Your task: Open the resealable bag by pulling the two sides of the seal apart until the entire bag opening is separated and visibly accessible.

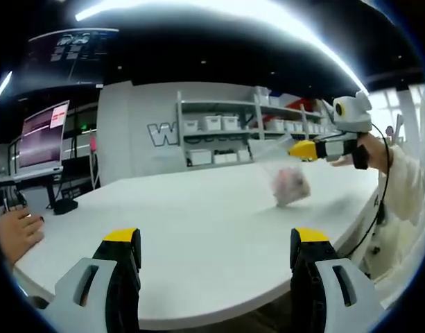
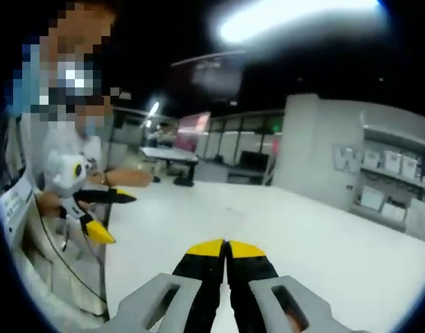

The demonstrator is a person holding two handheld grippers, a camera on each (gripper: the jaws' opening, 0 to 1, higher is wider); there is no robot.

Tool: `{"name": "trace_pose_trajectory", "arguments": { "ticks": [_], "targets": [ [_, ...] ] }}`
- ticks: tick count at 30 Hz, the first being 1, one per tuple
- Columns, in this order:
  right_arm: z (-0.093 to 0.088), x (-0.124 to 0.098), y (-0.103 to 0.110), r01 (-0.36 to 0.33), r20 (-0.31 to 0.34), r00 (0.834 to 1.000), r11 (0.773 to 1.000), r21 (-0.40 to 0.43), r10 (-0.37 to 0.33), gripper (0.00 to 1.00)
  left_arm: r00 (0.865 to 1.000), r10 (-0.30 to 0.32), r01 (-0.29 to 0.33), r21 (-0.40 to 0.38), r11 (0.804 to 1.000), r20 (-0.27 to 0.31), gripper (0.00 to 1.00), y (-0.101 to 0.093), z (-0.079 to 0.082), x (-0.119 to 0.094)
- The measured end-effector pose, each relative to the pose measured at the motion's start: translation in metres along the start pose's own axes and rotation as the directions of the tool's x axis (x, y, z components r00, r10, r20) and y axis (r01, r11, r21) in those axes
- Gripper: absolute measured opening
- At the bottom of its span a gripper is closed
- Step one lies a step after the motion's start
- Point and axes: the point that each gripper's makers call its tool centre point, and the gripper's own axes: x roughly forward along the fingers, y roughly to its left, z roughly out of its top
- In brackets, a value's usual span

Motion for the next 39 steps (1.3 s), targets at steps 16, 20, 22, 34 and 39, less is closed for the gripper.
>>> {"name": "trace_pose_trajectory", "arguments": {
  "ticks": [16,20,22,34,39],
  "targets": [
    [-0.018,0.011,0.063,-0.176,-0.079,0.982,0.981,-0.082,0.17,0.0,1.0,0.0,0.0,-0.019,1.0,0.012,0.87,0.0,0.002,-0.002],
    [-0.023,0.01,0.072,-0.208,-0.099,0.975,0.975,-0.084,0.199,0.0,1.0,-0.004,0.005,-0.04,0.999,0.024,0.87,0.0,0.004,-0.003],
    [-0.028,0.01,0.077,-0.225,-0.112,0.97,0.971,-0.083,0.215,0.0,1.0,-0.007,0.007,-0.032,0.999,0.02,0.87,-0.001,0.003,-0.003],
    [-0.058,0.005,0.1,-0.287,-0.203,0.942,0.954,-0.082,0.266,0.0,0.999,-0.022,0.023,-0.035,0.999,0.023,0.87,-0.005,0.003,-0.003],
    [-0.068,0.004,0.105,-0.295,-0.223,0.936,0.952,-0.077,0.272,0.0,0.999,-0.027,0.028,-0.036,0.999,0.023,0.86,-0.006,0.003,-0.003]
  ]
}}
